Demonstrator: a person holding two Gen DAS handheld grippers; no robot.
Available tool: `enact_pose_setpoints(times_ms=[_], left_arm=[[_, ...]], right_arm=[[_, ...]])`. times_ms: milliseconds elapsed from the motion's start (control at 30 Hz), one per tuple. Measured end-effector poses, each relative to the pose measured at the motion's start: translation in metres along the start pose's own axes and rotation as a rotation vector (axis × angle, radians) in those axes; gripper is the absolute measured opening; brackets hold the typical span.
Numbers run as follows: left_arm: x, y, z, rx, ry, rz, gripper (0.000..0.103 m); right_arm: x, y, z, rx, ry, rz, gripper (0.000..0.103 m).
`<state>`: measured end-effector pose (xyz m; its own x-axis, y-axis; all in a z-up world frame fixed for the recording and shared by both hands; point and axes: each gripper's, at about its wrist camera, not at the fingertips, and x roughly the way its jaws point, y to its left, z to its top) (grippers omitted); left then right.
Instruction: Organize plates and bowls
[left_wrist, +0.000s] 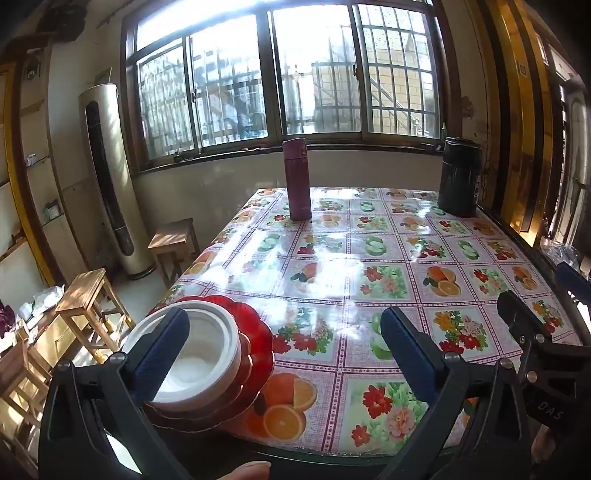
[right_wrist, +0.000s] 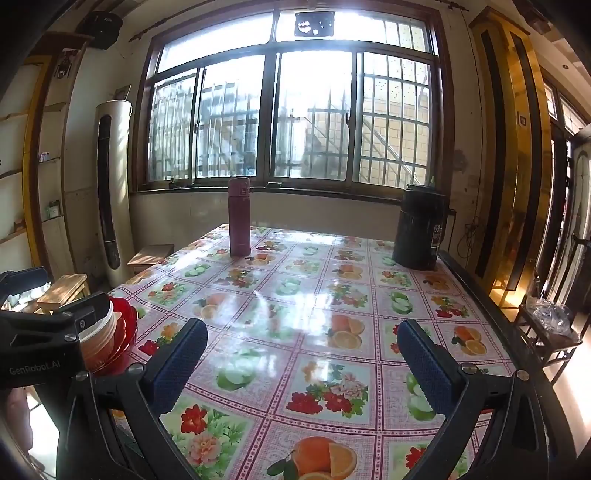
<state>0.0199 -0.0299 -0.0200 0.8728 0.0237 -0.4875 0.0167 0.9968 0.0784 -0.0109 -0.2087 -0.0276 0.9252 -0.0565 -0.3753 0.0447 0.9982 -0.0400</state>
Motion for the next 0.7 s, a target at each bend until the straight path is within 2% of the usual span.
enact_pose_setpoints(times_ms=[167,333,467,600,667,700], left_arm=[[0.003,0.015,-0.003,-0.044,0.007,0.011,0.103],[0.004,0.029,-0.008,-0.071,0.004,0.025,0.103],[0.02,0.032,-0.008,-0.133,0.037,-0.016,0.103],[0.051,0.005,0.002,-0.134,0.043,-0.067,0.103],[0.073,-0.02,0.009,-0.1,0.028,-0.1,0.103],[0.089,-0.034,0.013,-0.074,0.049,-0.119,0.103]], right_arm=[[0.003,0.027,-0.008,-0.045,-0.003,0.0,0.103],[0.006,0.032,-0.013,-0.051,0.006,-0.003,0.103],[0.018,0.022,-0.017,-0.039,0.034,-0.015,0.103],[0.045,-0.005,-0.024,-0.018,0.09,-0.082,0.103],[0.069,-0.025,-0.025,-0.017,0.136,-0.14,0.103],[0.083,-0.037,-0.027,-0.01,0.161,-0.174,0.103]])
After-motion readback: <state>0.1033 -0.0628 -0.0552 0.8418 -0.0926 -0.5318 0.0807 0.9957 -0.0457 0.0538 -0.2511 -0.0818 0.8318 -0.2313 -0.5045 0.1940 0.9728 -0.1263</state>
